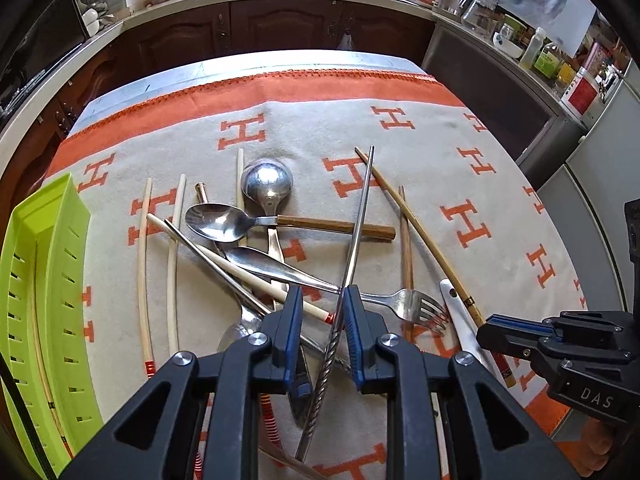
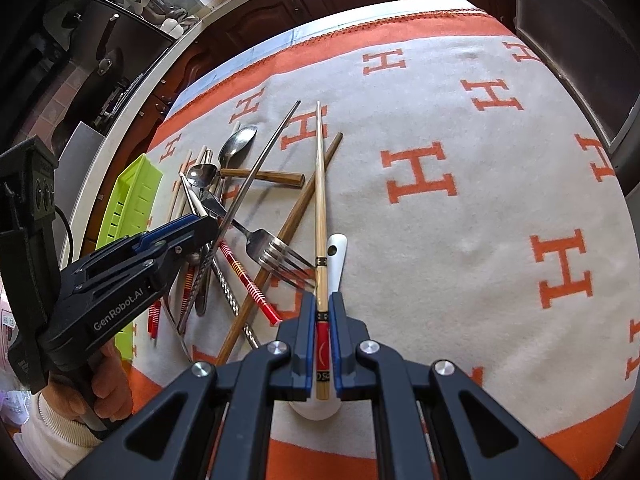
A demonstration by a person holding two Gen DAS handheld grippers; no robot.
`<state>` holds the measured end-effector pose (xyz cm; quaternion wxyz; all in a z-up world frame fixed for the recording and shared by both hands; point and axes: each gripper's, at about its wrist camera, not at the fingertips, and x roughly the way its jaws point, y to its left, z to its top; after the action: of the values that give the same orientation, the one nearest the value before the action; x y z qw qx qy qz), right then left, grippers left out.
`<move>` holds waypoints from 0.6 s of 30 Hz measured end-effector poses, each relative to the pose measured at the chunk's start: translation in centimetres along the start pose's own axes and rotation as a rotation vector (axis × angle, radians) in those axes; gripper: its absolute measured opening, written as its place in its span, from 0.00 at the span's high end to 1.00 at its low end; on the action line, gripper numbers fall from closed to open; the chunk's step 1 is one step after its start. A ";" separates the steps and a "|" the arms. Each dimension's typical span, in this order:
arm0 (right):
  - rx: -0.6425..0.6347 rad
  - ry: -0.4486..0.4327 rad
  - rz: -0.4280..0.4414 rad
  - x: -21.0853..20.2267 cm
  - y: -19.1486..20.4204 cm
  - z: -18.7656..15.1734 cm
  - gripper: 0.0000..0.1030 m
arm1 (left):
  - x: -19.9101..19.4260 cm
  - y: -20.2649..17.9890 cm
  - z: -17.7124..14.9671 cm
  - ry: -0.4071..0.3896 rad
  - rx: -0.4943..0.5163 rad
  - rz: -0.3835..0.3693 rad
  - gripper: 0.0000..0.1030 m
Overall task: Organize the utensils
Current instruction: 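Lift the metal chopstick with the left tool while the right tool carries its chopstick toward the tray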
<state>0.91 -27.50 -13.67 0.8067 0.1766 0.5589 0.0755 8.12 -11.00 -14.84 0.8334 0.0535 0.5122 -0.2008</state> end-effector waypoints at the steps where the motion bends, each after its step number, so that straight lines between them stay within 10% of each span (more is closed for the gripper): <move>1: 0.001 0.000 0.000 0.0 0.0 0.0 0.94 | 0.2 -0.1 0.1 0.006 0.007 -0.001 0.84; 18: 0.018 0.006 0.010 0.5 -0.5 0.3 0.94 | 1.6 -1.1 0.8 0.032 0.057 -0.005 0.95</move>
<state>1.35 -27.84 -14.22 0.8031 0.1865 0.5609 0.0752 8.97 -12.63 -15.74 0.8228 0.0792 0.5195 -0.2166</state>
